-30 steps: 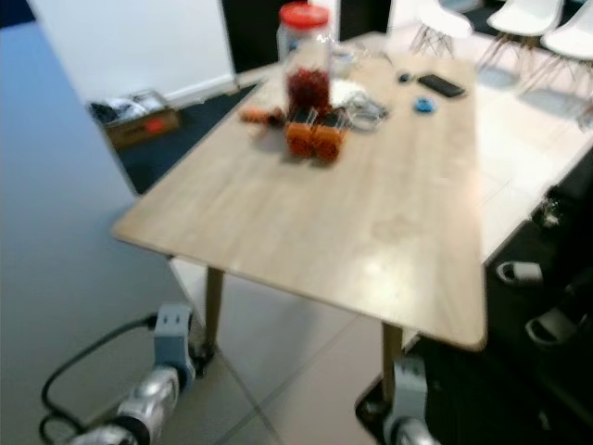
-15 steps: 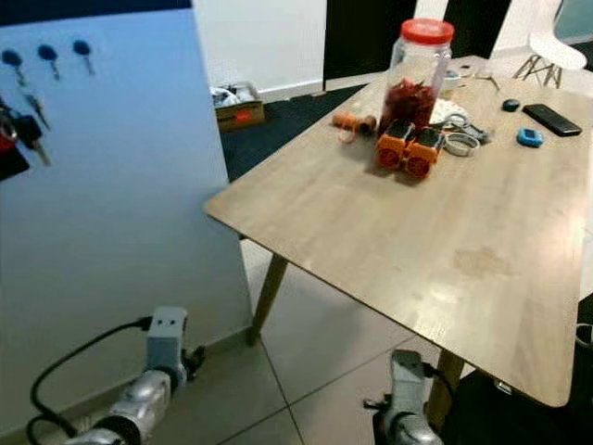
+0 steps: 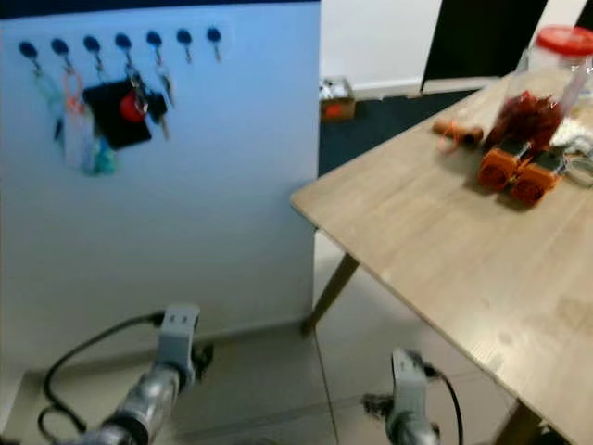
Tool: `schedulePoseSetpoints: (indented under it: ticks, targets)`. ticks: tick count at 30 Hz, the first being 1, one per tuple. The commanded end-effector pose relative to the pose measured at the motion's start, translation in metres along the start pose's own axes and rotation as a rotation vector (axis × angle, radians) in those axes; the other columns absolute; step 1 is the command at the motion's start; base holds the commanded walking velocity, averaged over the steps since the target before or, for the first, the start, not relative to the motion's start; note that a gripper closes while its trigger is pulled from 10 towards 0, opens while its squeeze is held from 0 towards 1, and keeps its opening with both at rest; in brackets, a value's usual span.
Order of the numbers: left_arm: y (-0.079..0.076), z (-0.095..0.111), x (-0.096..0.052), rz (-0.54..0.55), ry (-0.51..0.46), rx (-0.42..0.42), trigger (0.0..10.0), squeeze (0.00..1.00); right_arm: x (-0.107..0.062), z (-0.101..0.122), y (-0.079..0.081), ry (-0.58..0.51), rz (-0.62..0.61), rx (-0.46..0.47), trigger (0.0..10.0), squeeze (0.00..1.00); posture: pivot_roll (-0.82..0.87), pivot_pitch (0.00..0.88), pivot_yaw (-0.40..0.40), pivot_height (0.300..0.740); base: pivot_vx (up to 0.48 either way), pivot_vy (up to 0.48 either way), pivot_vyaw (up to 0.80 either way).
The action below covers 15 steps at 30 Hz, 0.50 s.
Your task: Hang keys on a hook
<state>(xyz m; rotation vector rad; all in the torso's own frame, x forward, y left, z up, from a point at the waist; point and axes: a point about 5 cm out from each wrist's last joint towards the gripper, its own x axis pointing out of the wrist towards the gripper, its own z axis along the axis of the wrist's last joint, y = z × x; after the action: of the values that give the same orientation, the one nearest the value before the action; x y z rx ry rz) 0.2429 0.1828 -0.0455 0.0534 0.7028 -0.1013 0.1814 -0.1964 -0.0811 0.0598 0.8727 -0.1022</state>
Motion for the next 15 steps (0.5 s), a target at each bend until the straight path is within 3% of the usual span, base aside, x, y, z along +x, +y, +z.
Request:
schedulePoseSetpoints:
  ticks: [1,9,15]
  targets:
    - [0.0000,-0.0017,-0.0004,-0.001,0.006,0.008,10.0,0.00,-0.0005,-0.0026,0.0027,0.002,0.002,0.016,10.0,0.00,0.04,0.026,-0.010,0.740,0.000,0.000,0.77]
    - [-0.0050,0.0005,0.0008,-0.038,0.003,0.041,10.0,0.00,-0.0005,-0.0020,0.0017,-0.003,-0.008,0.018,10.0,0.00,0.05,0.026,-0.012,0.740,0.000,0.000,0.78]
    - [-0.0068,0.0015,0.0011,-0.050,-0.002,0.026,10.0,0.00,-0.0002,0.0018,0.0006,-0.035,-0.025,0.067,10.0,0.00,0.05,0.027,-0.012,0.740,0.000,0.000,0.00]
